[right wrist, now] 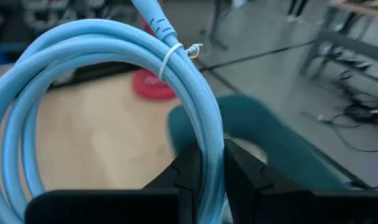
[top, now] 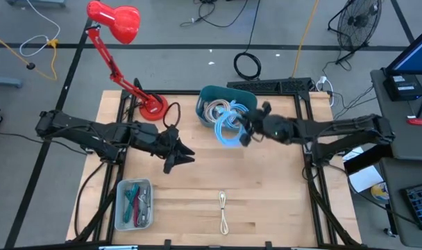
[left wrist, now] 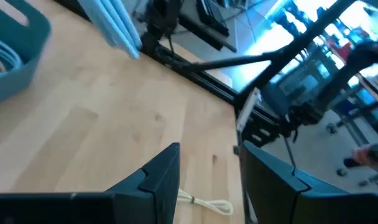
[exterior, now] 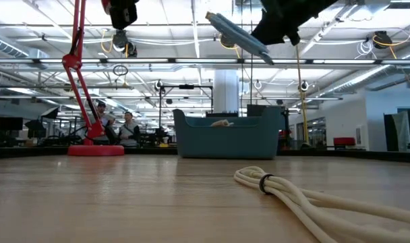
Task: Pick & Place USB Port
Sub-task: Put the light blue wire cable into the blue bin
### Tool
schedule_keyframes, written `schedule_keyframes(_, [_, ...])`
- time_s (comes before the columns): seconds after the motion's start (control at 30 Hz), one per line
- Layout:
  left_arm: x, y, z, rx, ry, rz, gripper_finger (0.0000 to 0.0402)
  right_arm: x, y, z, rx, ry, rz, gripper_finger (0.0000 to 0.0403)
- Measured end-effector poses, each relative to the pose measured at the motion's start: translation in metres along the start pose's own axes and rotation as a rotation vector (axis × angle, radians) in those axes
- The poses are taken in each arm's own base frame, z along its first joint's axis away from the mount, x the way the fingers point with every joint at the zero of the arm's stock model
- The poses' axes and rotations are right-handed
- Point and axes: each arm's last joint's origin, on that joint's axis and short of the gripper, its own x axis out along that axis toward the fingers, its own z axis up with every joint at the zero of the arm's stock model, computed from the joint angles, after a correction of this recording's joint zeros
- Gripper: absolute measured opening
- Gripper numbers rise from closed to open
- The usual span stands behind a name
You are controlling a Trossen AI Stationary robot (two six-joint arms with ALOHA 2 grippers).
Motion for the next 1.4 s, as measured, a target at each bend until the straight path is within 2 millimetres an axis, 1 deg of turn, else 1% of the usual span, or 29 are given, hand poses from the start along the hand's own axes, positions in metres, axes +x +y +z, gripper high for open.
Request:
schedule_keyframes(0.07, [0.000, -0.001, 0.004, -0.001, -0.068, 0.026, 0.0168, 0.006, -0.010, 0.005, 0.026, -0.030, -0.036, 0.0040])
schedule_keyframes(0.13, [-0.002, 0.000, 0.012, -0.014, -0.184, 0.086, 0.0168, 0.010, -0.020, 0.008, 0.042, -0.047, -0.058, 0.0041])
schedule_keyframes(0.23, [-0.004, 0.007, 0.024, -0.060, -0.339, 0.180, 0.0168, 0.016, -0.032, 0.011, 0.029, -0.050, -0.064, 0.0041])
schedule_keyframes(0.33, [-0.007, 0.020, 0.037, -0.128, -0.433, 0.227, 0.0168, 0.021, -0.044, 0.012, -0.015, -0.041, -0.068, 0.0042])
schedule_keyframes(0.47, [-0.002, 0.046, 0.048, -0.258, -0.498, 0.294, 0.0168, 0.026, -0.059, 0.016, -0.037, -0.065, -0.109, 0.0042])
schedule_keyframes(0.53, [0.003, 0.056, 0.056, -0.293, -0.558, 0.293, 0.0168, 0.027, -0.066, 0.019, -0.033, -0.090, -0.135, 0.0042])
schedule_keyframes(0.63, [0.015, 0.073, 0.063, -0.310, -0.595, 0.282, 0.0168, 0.028, -0.074, 0.024, -0.047, -0.125, -0.159, 0.0042])
schedule_keyframes(0.73, [0.028, 0.088, 0.071, -0.334, -0.664, 0.212, 0.0168, 0.030, -0.080, 0.027, -0.082, -0.157, -0.145, 0.0042])
schedule_keyframes(0.83, [0.037, 0.098, 0.077, -0.352, -0.712, 0.135, 0.0168, 0.031, -0.087, 0.031, -0.175, -0.184, -0.099, 0.0042])
schedule_keyframes(0.9, [0.042, 0.105, 0.076, -0.374, -0.710, 0.134, 0.0168, 0.032, -0.091, 0.031, -0.271, -0.187, -0.076, 0.0042])
schedule_keyframes(1.07, [0.046, 0.108, 0.075, -0.357, -0.707, 0.144, 0.0168, 0.034, -0.098, 0.027, -0.589, -0.160, -0.003, 0.0043])
schedule_keyframes(1.17, [0.046, 0.106, 0.074, -0.323, -0.700, 0.151, 0.0168, 0.038, -0.100, 0.022, -0.720, -0.122, 0.001, 0.0042])
schedule_keyframes(1.23, [0.045, 0.105, 0.075, -0.312, -0.703, 0.151, 0.0168, 0.043, -0.104, 0.018, -0.735, -0.080, -0.001, 0.0039])
schedule_keyframes(1.33, [0.044, 0.105, 0.075, -0.302, -0.707, 0.155, 0.0168, 0.051, -0.107, 0.010, -0.693, -0.022, 0.002, 0.0036])
schedule_keyframes(1.4, [0.044, 0.105, 0.075, -0.301, -0.705, 0.159, 0.0168, 0.057, -0.109, 0.003, -0.667, 0.047, -0.005, 0.0036])
